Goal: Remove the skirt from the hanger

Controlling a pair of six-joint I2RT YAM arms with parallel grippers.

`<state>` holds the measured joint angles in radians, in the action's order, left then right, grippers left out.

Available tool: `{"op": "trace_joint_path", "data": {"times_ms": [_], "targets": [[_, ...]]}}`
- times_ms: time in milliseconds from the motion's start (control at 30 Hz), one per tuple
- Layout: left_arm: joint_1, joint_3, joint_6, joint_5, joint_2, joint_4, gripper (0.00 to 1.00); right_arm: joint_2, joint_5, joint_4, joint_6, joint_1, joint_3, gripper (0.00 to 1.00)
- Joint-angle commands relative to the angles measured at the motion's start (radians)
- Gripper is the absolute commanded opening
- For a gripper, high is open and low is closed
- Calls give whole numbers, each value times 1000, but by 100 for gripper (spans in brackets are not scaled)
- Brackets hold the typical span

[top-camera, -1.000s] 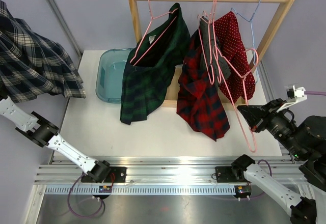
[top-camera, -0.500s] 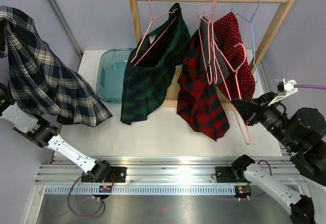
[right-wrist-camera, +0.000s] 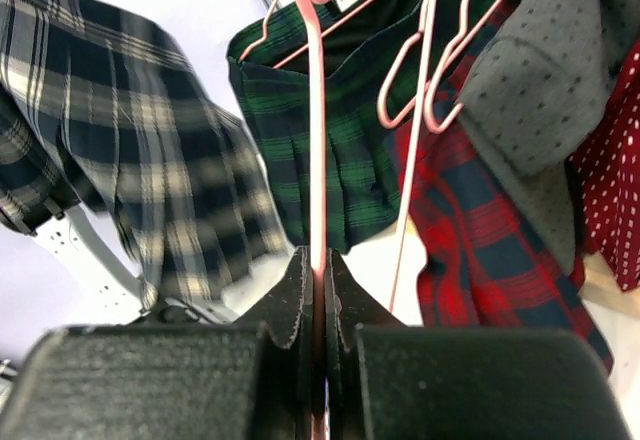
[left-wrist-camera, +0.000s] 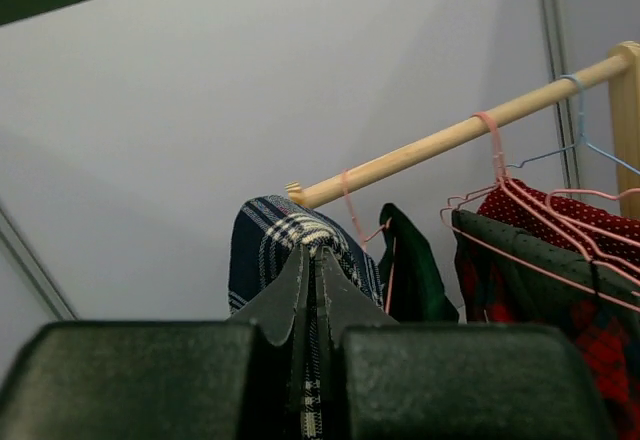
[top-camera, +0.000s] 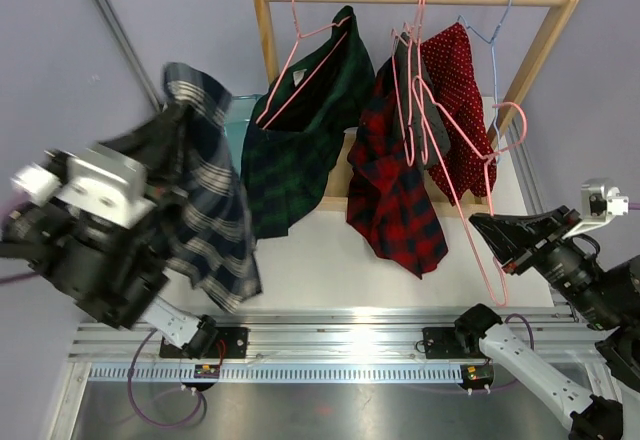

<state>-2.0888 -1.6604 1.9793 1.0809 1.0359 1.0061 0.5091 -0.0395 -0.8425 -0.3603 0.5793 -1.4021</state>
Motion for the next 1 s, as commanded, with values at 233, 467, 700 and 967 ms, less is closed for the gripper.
{"op": "trace_joint_path", "data": {"times_ms": [233,467,700,967], "targets": [[-56,-284,383,88,481,467,0,-90,6,-87,-65,-2,-1,0],[33,-121,122,98,192,459,0,-113,10,-124,-62,-2,-20,0],[625,-121,-507,202,183,-431,0,-118,29,-124,-54,-4,18,0],[682,-29,-818,110,-97,-452,0,-119,52,-130,-43,-3,35,0]]}}
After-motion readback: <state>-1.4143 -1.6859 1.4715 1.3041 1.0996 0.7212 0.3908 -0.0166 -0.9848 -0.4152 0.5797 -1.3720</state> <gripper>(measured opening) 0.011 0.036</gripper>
